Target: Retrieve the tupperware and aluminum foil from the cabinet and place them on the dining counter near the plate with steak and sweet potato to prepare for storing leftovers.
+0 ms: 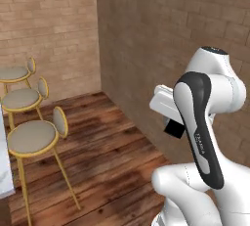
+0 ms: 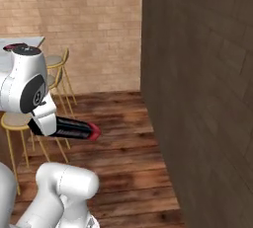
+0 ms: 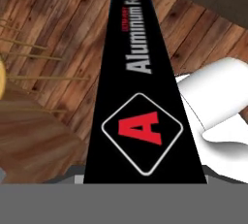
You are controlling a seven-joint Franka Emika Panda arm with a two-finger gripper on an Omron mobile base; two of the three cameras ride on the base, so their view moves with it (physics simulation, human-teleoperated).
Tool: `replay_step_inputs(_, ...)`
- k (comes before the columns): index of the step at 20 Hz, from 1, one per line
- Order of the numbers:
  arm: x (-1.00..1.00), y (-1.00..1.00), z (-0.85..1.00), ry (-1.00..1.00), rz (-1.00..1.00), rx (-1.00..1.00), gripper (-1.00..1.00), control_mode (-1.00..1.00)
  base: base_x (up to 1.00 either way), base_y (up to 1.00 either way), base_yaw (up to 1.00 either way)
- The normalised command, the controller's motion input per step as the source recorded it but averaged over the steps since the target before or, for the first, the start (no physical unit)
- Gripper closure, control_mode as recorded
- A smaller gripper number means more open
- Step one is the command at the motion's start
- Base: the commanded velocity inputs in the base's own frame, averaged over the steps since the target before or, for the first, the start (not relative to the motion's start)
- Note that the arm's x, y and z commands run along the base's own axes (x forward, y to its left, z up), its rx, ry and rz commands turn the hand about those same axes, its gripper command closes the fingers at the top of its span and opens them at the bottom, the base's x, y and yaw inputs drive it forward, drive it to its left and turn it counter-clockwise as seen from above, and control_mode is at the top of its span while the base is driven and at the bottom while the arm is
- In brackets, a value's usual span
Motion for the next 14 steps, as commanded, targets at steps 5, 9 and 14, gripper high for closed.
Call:
replay_step_inputs(5, 0.0, 0.0, 0.0, 0.0, 0.0, 0.0, 1.0, 1.0, 1.0, -0.48, 0.48)
replay_step_inputs(9, 0.0, 0.0, 0.0, 0.0, 0.0, 0.0, 1.0, 1.0, 1.0, -0.51, 0.48)
replay_step_inputs(14, 0.0, 0.0, 0.0, 0.0, 0.0, 0.0, 1.0, 1.0, 1.0, -0.56, 0.47)
